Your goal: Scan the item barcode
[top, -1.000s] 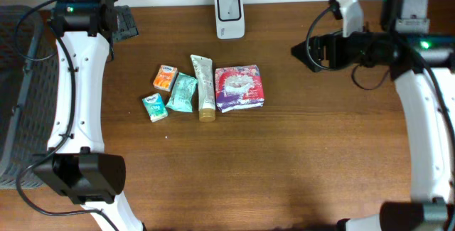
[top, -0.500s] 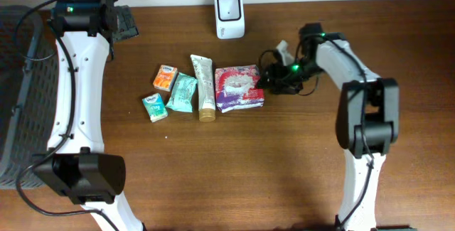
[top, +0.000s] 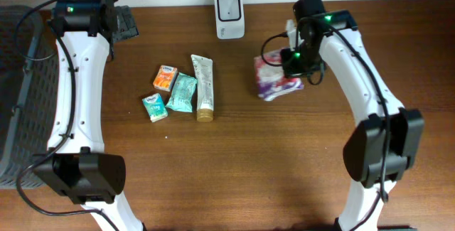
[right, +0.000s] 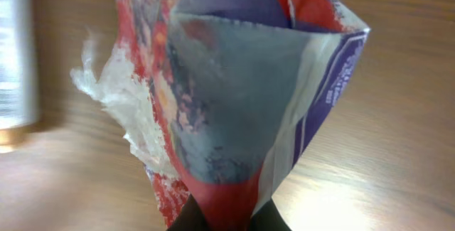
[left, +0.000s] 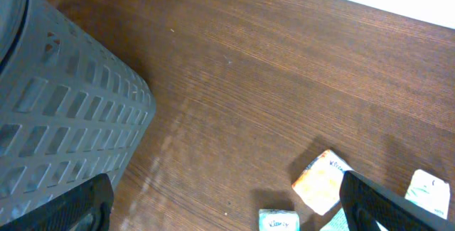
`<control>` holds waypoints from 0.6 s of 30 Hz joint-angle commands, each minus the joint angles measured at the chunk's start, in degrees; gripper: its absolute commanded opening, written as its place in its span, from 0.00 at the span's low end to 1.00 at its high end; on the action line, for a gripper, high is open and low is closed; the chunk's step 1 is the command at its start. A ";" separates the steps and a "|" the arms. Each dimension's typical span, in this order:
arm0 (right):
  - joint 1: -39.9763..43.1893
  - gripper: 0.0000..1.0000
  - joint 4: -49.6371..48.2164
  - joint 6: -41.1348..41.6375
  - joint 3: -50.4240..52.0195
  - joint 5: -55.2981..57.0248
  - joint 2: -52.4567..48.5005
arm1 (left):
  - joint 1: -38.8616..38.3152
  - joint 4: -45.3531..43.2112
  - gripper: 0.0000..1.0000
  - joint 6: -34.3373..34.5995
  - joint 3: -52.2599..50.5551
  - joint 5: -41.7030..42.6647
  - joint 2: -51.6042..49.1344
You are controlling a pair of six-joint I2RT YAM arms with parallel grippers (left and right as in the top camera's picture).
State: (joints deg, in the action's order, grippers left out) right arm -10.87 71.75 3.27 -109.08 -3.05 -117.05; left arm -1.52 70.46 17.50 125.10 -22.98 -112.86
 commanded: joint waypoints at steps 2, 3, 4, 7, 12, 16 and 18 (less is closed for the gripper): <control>-0.37 0.04 5.27 6.67 -0.87 28.33 1.51 | 0.20 -0.11 0.99 -0.66 0.52 -0.59 0.04; -0.37 0.04 5.88 9.68 -0.87 31.91 1.51 | 0.20 -0.11 0.99 -0.66 0.52 -0.59 0.04; -0.37 0.04 5.86 10.82 -0.85 32.48 1.49 | 0.20 -0.11 0.99 -0.66 0.52 -0.59 0.04; -0.37 0.04 4.48 11.63 -0.07 32.48 0.35 | 0.20 -0.11 0.99 -0.66 0.52 -0.59 0.04; -4.79 0.16 2.49 11.65 4.26 26.08 -6.38 | 0.20 -0.11 0.99 -0.66 0.52 -0.59 0.04; -16.74 0.85 2.84 11.65 0.09 20.00 -6.36 | 0.20 -0.11 0.99 -0.66 0.52 -0.59 0.04; -17.94 0.99 6.03 11.63 -6.69 15.45 -6.36 | 0.20 -0.09 0.99 -0.66 0.52 -0.59 0.04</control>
State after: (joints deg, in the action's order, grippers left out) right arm -28.75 76.25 14.79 -109.51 17.21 -123.66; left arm -1.52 70.46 17.50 125.10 -22.96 -112.86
